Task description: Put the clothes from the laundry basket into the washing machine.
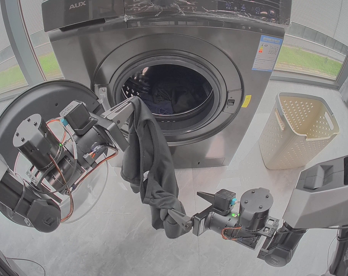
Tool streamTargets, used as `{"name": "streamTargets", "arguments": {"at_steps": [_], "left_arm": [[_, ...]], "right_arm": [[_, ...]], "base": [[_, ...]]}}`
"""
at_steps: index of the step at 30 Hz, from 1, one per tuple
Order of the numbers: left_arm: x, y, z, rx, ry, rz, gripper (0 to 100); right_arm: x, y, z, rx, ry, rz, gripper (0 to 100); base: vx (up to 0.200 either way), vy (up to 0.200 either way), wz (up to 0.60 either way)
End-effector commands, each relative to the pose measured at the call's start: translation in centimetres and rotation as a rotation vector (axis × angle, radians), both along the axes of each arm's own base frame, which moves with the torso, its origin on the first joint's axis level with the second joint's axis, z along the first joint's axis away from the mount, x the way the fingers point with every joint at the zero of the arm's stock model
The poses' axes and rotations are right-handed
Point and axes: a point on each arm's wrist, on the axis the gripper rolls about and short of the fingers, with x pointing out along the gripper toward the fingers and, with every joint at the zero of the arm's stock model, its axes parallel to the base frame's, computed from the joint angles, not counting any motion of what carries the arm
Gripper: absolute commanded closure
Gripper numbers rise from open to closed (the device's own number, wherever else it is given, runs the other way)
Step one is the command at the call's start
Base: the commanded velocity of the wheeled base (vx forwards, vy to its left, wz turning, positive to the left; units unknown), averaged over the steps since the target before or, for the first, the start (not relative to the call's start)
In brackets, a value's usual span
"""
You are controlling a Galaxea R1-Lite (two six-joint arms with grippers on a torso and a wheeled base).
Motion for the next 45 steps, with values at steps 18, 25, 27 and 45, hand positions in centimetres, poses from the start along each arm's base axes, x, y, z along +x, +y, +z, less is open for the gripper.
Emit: {"name": "streamTargets", "arguments": {"at_steps": [18, 25, 27, 45], "left_arm": [[-1.0, 0.0, 1.0, -0.010, -0.039, -0.015, 100], [-1.7, -0.2, 1.5, -0.019, -0.057, -0.035, 100], [-1.9, -0.2, 1.7, -0.022, -0.062, -0.038, 100], [-3.7, -1.4, 2.2, -0.031, -0.072, -0.117, 100]], "right_arm": [[6.6, 2.0, 0.2, 0.064, -0.156, -0.095, 0], [9.5, 3.8, -2.2, 0.042, -0.186, -0.082, 0], [10.3, 4.4, -2.6, 0.052, -0.207, -0.073, 0], [14.0, 8.5, -2.5, 0.138, -0.325, -0.073, 0]], "base": [[0.000, 0.000, 0.00], [0.000, 0.000, 0.00], [0.000, 0.000, 0.00], [0.000, 0.000, 0.00]]}}
